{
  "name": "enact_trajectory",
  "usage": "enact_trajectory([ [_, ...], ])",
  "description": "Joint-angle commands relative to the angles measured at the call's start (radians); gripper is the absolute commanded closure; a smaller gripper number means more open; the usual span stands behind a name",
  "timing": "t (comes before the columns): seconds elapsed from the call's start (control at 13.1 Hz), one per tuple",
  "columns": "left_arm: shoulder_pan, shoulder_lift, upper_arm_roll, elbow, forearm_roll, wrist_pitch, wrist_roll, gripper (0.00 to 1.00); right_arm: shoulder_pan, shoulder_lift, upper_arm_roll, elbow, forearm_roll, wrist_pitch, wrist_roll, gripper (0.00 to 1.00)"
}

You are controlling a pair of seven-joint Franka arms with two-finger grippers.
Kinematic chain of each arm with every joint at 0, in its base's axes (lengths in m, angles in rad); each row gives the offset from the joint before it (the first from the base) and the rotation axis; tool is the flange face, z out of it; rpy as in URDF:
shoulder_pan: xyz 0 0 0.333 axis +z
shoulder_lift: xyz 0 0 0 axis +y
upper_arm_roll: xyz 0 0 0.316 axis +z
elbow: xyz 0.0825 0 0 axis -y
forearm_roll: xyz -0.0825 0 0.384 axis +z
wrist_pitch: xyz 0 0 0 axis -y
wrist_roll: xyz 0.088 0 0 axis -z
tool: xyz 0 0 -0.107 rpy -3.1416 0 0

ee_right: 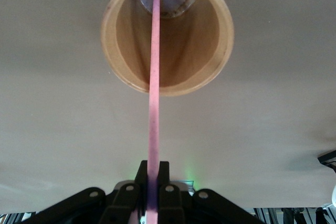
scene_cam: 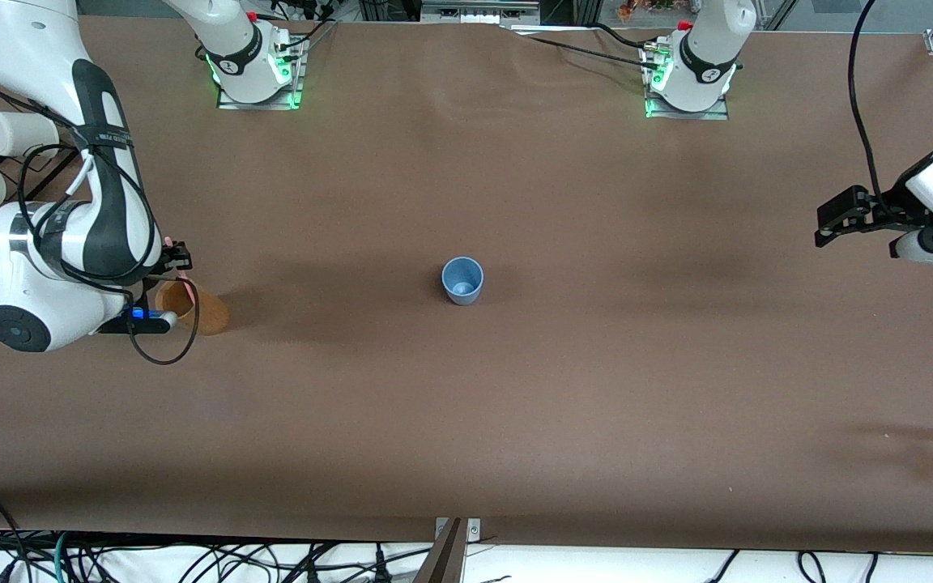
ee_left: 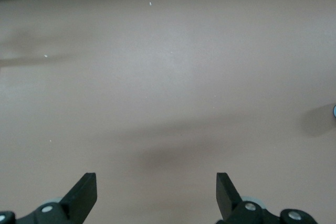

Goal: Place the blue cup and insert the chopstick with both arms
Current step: 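Grasp the pink chopstick with the right gripper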

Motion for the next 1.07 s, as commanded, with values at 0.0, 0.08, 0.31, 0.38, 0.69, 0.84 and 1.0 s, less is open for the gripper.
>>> enact_trajectory([
  [0.0,0.001,-0.069,-0.002,-0.034,0.018,-0.034,0.010,0.00,-0.010,0.021,0.003,0.033,0.013,-0.024,-0.018,1.00],
  [0.08,-0.005,-0.067,0.027,-0.034,0.009,-0.040,0.003,0.00,-0.012,0.021,0.003,0.035,0.013,-0.025,-0.018,1.00],
  [0.31,-0.017,-0.067,0.040,-0.033,0.000,-0.066,-0.057,0.00,-0.010,0.021,0.005,0.038,0.026,-0.028,-0.019,1.00],
  [0.38,-0.015,-0.058,0.040,-0.030,0.000,-0.069,-0.060,0.00,-0.010,0.021,0.003,0.039,0.026,-0.033,-0.019,1.00],
  [0.69,-0.012,-0.027,0.031,-0.014,0.001,-0.069,-0.059,0.00,-0.010,0.023,0.003,0.079,0.026,-0.066,-0.021,1.00],
  [0.84,-0.014,-0.024,0.031,-0.014,0.000,-0.069,-0.056,0.00,-0.010,0.032,0.005,0.099,0.026,-0.079,-0.022,1.00],
  [1.0,-0.012,-0.023,0.026,-0.014,0.000,-0.069,-0.054,0.00,-0.012,0.032,0.003,0.105,0.026,-0.080,-0.024,1.00],
])
